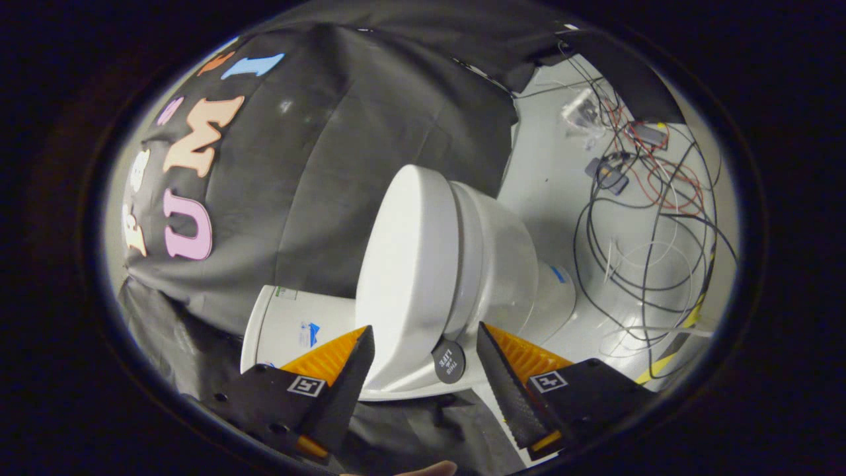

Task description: Open the toilet lid.

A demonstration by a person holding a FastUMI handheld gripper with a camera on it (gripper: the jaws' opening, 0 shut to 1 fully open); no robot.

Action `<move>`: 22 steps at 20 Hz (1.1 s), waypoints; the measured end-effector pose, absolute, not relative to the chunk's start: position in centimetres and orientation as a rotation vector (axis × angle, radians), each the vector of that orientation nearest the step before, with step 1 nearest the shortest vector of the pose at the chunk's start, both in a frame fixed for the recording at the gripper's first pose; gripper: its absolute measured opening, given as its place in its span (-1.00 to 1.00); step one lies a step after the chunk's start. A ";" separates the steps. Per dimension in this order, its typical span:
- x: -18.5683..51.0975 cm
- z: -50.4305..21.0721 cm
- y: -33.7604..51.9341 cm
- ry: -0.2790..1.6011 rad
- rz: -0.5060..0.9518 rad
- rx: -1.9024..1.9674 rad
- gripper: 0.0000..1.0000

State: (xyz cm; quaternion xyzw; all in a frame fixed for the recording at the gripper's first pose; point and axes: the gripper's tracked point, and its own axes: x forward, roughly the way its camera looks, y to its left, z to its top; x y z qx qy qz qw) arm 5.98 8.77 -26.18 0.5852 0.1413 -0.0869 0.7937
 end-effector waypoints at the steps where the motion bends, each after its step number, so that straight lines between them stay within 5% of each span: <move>1: 6.2 -26.9 9.1 0.296 -0.194 1.273 0.93; 3: 6.8 -27.8 9.4 0.231 -0.204 1.342 0.93; 6: 6.6 -31.3 10.4 0.263 -0.245 1.425 0.36; 9: 8.3 -30.4 10.4 0.168 -0.222 1.524 0.37; 12: 9.0 -29.0 10.3 0.139 -0.149 1.568 -0.81; 22: 8.2 -27.6 10.4 0.234 -0.282 1.371 -0.87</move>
